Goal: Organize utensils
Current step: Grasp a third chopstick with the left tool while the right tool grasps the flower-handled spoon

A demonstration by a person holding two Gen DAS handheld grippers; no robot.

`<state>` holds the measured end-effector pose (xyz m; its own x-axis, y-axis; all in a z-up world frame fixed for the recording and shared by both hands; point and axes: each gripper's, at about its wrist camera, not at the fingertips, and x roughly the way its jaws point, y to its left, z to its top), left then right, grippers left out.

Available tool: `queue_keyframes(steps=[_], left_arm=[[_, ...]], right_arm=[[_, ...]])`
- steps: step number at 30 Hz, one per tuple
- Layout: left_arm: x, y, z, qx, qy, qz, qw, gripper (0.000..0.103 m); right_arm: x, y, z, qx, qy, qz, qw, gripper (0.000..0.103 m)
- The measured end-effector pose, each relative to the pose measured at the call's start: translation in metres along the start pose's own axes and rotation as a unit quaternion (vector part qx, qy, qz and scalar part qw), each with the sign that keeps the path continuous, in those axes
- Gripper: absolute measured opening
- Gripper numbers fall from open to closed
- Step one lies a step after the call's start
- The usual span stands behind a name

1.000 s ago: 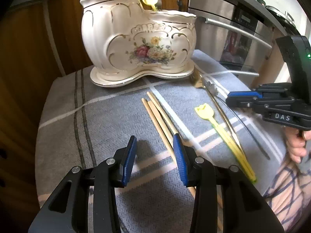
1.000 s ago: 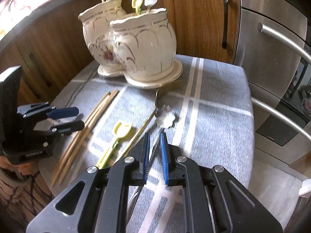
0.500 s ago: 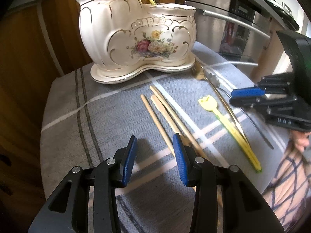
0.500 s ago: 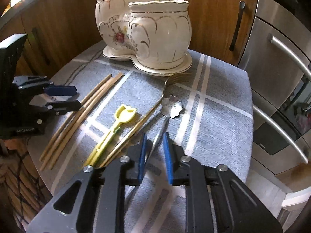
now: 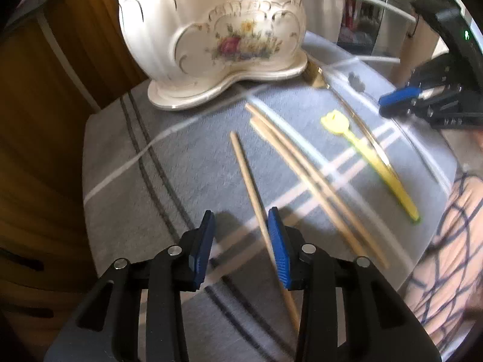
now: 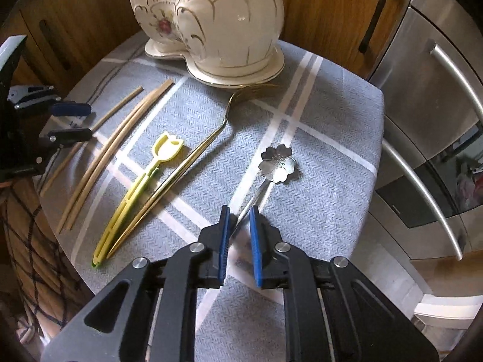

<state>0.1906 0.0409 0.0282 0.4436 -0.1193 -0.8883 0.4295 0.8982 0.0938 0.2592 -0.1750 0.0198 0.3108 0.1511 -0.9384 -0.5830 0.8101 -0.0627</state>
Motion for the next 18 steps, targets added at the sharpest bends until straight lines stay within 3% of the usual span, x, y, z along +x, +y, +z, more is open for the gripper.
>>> queue_keyframes(steps=[8,18], left_arm=[[-0.003,0.021,-0.006,-0.011,0.028,-0.017,0.9994,0.024],[-0.006,0.033,-0.010,-0.006,0.063,-0.027,0.9976,0.023]], right_arm=[[0.000,0.009,0.005,-0.045,0.020,-0.014,0.999,0.007],[0.001,-0.009,0.005,-0.058,0.067,-0.040,0.995,0.005]])
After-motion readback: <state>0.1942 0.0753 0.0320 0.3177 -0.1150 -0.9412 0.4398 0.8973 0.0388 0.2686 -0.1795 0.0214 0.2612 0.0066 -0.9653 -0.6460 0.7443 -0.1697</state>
